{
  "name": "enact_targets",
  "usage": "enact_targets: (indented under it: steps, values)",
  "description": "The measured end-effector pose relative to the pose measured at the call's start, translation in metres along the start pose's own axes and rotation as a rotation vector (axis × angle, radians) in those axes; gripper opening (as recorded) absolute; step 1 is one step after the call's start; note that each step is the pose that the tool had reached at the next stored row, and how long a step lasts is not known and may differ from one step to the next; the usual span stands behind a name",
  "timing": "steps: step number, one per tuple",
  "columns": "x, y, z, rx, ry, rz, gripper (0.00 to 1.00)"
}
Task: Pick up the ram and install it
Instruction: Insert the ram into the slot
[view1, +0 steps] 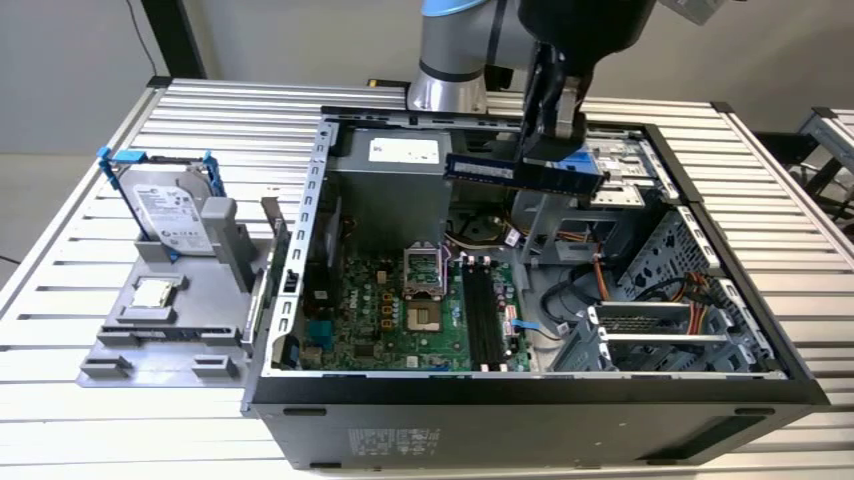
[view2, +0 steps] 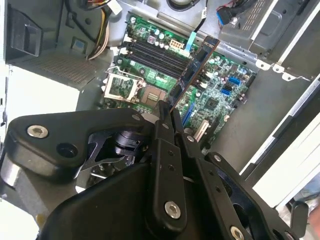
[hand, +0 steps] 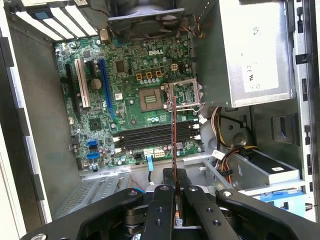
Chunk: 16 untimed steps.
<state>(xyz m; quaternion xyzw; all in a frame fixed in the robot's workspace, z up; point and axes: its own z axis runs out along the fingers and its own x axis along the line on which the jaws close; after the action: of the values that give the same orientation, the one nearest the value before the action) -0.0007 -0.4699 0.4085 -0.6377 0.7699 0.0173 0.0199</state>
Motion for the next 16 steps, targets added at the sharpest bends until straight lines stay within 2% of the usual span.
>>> enact_targets:
  steps: [11,16]
  values:
    - [0.0000,0.0000,0.0000,0.0032,0.0000,0.060,0.00]
    - [0.0000,0.0000,0.0000,0.0069,-0.0001,0.130,0.00]
